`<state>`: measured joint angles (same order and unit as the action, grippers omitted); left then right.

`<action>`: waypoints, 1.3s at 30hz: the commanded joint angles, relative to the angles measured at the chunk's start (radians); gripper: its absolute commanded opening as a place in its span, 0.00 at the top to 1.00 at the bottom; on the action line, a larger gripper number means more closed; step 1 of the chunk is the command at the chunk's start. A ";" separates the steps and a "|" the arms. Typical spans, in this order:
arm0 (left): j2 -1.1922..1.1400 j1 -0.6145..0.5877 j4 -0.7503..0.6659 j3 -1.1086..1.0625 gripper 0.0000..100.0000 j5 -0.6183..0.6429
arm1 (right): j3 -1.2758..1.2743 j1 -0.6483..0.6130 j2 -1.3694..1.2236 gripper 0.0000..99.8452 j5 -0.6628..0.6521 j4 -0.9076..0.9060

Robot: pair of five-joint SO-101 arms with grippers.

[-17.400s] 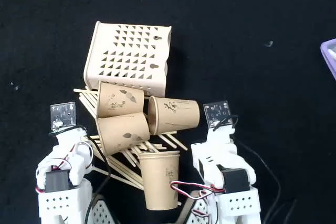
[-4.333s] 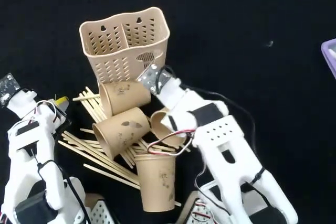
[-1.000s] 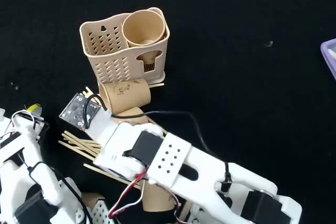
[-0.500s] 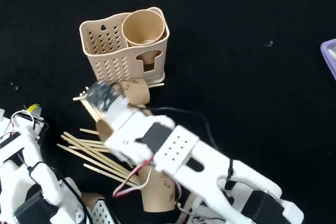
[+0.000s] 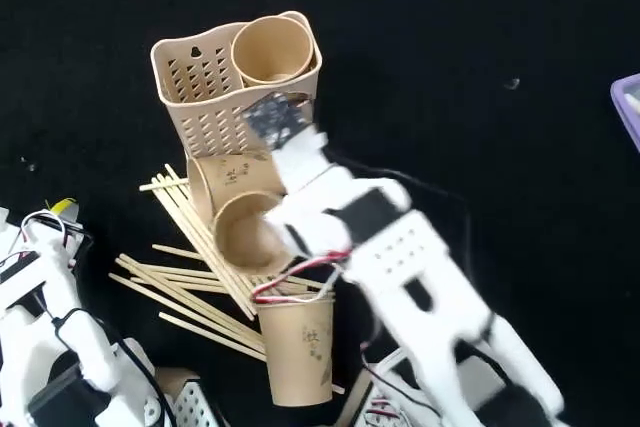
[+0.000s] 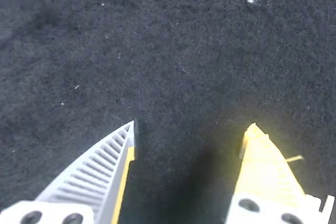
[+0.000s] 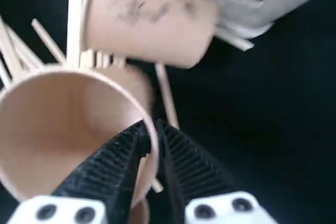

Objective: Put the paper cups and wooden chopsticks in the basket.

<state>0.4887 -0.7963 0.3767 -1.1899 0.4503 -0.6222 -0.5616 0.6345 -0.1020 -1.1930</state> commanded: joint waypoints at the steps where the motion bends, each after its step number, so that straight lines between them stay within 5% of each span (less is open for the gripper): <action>1: 0.032 0.002 -0.018 0.021 0.68 0.005 | 0.087 0.092 0.216 0.99 -0.057 -0.012; 9: 0.032 0.004 -0.018 0.021 0.68 0.005 | 0.294 0.160 0.449 0.99 -0.057 0.075; 18: 0.032 0.004 -0.018 0.019 0.68 0.005 | 0.377 0.160 0.193 0.99 -0.057 0.470; 30: 0.032 0.004 -0.017 0.018 0.68 0.005 | 0.650 0.279 -0.288 0.99 0.092 0.474; 39: 0.032 0.004 -0.017 0.019 0.68 0.005 | 0.693 0.229 -0.397 0.96 0.092 0.407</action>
<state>0.4887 -0.7963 0.3767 -1.1899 0.4503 -0.0084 -0.3053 0.2325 -0.0176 -0.7572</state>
